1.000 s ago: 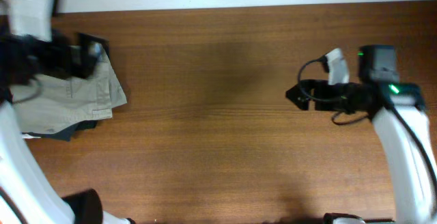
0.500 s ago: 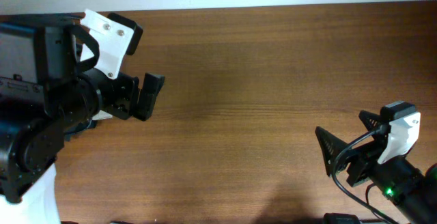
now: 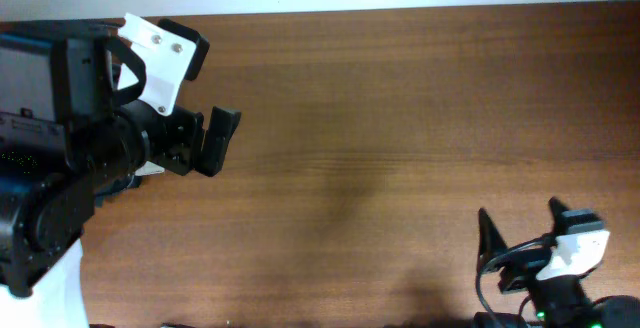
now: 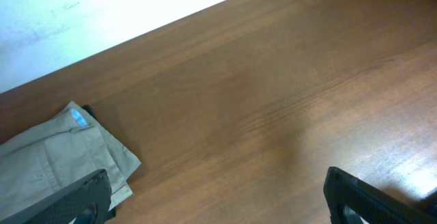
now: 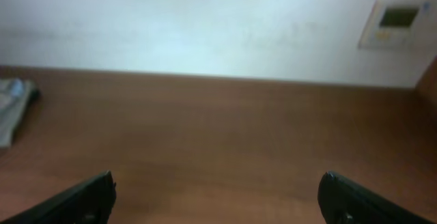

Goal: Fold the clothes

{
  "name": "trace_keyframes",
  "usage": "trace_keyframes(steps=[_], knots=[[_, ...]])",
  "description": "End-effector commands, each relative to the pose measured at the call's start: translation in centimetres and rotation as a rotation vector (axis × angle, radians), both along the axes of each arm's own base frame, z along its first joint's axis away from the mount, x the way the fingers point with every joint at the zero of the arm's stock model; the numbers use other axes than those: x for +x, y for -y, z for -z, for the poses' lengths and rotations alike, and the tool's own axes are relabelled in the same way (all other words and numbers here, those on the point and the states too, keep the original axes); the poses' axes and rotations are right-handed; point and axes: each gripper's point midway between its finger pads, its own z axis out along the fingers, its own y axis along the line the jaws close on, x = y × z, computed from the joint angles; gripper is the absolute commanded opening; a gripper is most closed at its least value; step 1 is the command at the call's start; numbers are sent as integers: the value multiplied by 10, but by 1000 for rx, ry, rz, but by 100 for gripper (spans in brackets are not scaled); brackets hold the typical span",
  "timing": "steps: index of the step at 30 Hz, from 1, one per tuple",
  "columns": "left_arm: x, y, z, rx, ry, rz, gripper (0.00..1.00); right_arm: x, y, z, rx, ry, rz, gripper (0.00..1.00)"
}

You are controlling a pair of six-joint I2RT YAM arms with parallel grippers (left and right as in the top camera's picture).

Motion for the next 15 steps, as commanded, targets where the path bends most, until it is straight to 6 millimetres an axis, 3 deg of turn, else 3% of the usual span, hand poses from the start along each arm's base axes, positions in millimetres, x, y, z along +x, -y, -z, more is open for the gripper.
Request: trace_keyframes(steps=[1,2,5,11,15], knots=[[-1,0,0,-8,-3,-9,99,4,7,52,-15,2,38,99],[-1,0,0,-8,-3,-9,99,9,6,74,-13,1,30,99],[-1,0,0,-8,-3,-9,99,30,9,103,-11,-12,31,99],[-1,0,0,-8,-3,-9,99,58,11,140,-14,24,28,99],[-1,0,0,-8,-3,-9,99,74,4,150,-16,136,-21,99]])
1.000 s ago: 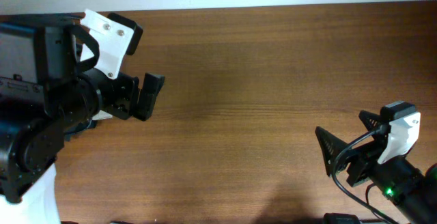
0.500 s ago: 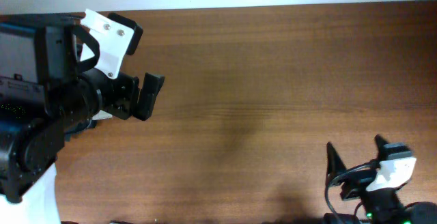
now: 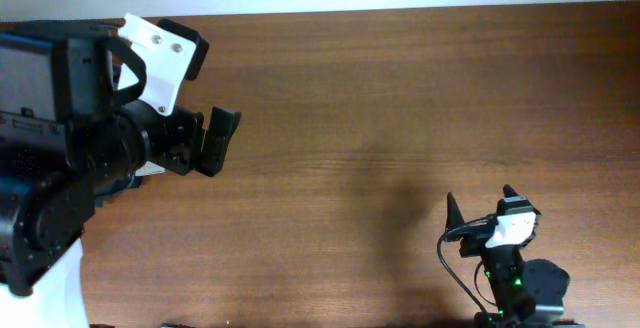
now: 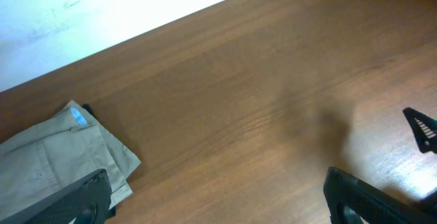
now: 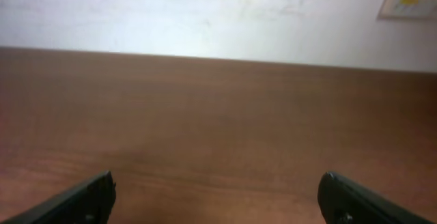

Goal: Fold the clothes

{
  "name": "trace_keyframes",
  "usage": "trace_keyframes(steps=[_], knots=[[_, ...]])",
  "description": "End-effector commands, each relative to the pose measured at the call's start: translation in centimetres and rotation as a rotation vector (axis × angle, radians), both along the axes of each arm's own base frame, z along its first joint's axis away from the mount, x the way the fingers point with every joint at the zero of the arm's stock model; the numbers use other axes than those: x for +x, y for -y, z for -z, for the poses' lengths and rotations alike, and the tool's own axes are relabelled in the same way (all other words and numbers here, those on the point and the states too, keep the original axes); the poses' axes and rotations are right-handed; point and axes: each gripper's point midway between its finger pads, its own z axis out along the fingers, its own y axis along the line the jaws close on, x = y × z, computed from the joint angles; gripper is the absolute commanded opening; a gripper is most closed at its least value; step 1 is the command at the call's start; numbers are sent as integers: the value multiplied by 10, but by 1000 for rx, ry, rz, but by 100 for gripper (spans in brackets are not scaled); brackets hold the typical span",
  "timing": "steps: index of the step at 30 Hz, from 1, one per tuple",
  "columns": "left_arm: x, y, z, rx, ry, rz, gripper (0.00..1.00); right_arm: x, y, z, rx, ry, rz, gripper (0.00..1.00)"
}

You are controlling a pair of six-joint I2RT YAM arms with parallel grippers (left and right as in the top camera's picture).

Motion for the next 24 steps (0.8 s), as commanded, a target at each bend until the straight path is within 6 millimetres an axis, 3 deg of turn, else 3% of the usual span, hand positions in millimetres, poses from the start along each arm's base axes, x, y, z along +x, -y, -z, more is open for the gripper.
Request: trace_keyframes(steps=[1,24], knots=[[-1,0,0,-6,-3,-7,99,7,-5,4,-4,73,-29,99],[-1,3,-3,-13,26,1,99,8,-4,5,-5,80,-28,99]])
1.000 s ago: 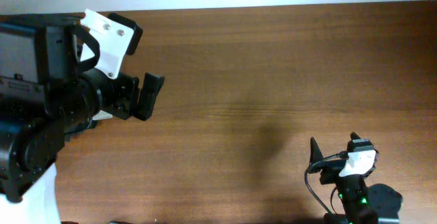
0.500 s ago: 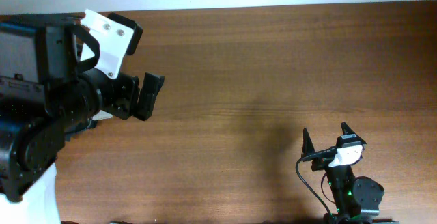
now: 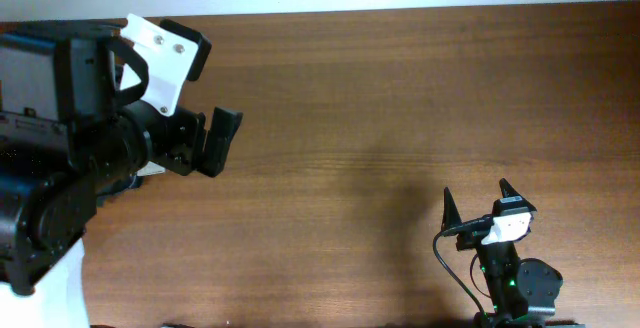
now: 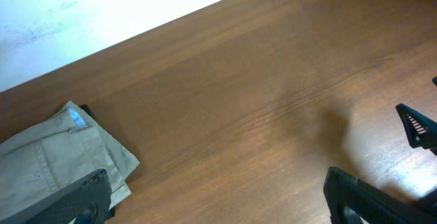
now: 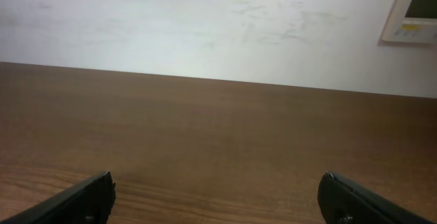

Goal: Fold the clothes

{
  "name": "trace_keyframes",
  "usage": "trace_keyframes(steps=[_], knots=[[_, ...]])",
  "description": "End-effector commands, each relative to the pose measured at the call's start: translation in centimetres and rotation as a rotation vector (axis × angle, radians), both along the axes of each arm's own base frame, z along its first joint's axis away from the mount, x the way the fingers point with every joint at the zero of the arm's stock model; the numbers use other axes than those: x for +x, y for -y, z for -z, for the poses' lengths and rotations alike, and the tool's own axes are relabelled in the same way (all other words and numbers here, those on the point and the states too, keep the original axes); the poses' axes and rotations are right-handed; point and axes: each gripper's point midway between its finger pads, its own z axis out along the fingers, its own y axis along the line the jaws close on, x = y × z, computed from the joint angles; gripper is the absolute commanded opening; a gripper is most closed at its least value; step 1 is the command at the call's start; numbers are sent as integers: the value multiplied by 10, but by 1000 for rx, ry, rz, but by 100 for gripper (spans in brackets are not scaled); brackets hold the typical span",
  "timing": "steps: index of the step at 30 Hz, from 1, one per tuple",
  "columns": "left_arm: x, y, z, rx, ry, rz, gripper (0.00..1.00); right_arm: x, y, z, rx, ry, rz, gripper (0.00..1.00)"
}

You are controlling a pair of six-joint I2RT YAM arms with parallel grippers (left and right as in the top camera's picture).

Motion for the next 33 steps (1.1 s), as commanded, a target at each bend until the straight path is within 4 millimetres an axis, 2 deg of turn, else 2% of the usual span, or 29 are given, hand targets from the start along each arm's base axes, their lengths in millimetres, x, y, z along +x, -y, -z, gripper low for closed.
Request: trace_keyframes(steps=[1,4,7,10,15,19,22,24,25,28,29,33], knots=[[6,0,-13,-21,96,-12,99,0,-3,2,1,1,-13,99],[29,2,-26,-29,288,-11,99,0,-3,2,1,1,-13,99],[37,-2,-11,-32,403,-16,99,0,-3,2,1,1,-13,99],[29,-20,23,-52,477,-56,99,0,-3,2,1,1,-13,99],[1,-54,75,-59,618,-145,99,0,-3,2,1,1,-13,99],[-31,-59,102,-74,832,-158,99,0,-3,2,1,1,-13,99],[-44,-59,129,-87,958,-155,99,0,-3,2,1,1,-13,99],[-47,-60,158,-90,987,-155,99,0,-3,2,1,1,-13,99],[-48,-60,165,-90,991,-154,99,0,-3,2,1,1,-13,99],[-41,-61,190,-85,963,-163,99,0,-3,2,1,1,-13,99],[-35,-64,207,-77,944,-181,99,0,-3,2,1,1,-13,99],[-28,-63,238,-71,879,-181,99,0,-3,2,1,1,-13,99]])
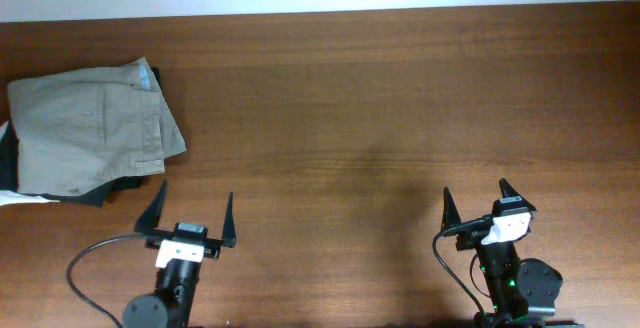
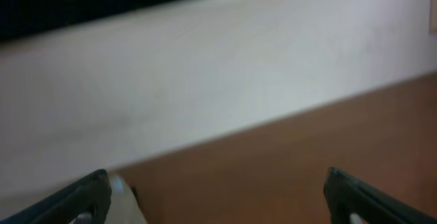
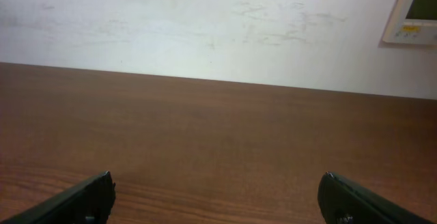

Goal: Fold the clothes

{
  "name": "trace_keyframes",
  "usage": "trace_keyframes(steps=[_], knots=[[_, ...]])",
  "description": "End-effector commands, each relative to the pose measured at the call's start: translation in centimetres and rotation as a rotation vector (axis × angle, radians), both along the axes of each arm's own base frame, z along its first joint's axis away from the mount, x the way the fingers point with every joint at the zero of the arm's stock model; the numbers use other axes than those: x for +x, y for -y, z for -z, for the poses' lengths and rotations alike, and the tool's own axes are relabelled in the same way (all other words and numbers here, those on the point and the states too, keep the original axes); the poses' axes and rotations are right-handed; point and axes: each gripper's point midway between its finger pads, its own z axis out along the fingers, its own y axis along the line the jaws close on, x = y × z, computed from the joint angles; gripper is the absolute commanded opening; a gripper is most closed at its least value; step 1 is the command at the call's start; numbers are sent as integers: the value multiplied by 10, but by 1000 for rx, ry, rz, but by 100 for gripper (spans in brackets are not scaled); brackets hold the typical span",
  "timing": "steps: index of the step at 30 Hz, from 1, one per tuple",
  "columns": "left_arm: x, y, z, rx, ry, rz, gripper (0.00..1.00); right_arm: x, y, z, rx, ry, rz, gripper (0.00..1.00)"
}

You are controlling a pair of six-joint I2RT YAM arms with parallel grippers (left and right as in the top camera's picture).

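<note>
A folded khaki garment (image 1: 90,128) lies at the far left of the brown table (image 1: 380,98), on top of a darker piece (image 1: 100,190) that shows under its front edge. My left gripper (image 1: 192,212) sits low at the near left edge, open and empty, a little in front of the pile. My right gripper (image 1: 478,208) rests at the near right edge, open with nothing in it. The left wrist view is blurred; a pale corner of the clothes (image 2: 126,197) shows by the left finger. The right wrist view holds only bare table (image 3: 218,142) and wall.
A white scrap (image 1: 14,199) shows at the left edge beside the pile. A white wall (image 3: 205,26) rises behind the table, with a small wall panel (image 3: 418,12) at the right.
My left arm, which stood high and close under the overhead camera hiding the pile, is now down at the near left edge, open. The folded clothes are uncovered. The right arm has not moved.
At first my left arm hung high over the folded khaki pile and my right gripper lay at the near right corner. The right gripper then stood further left at the near edge and stayed. Now the left arm is also down at the near edge.
</note>
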Motion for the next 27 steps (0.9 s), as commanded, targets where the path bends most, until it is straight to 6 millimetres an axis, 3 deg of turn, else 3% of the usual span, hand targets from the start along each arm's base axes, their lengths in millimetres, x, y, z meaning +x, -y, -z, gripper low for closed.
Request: trace_keyframes(steps=[1,5,27], knots=[[3,-2,21,12,-57,-15,99,0,-2,3,1,-3,-9,99],[4,-3,61,15,-221,-18,99,0,-2,3,1,-3,-9,99],[5,-3,62,16,-227,-18,99,0,-2,3,1,-3,-9,99]])
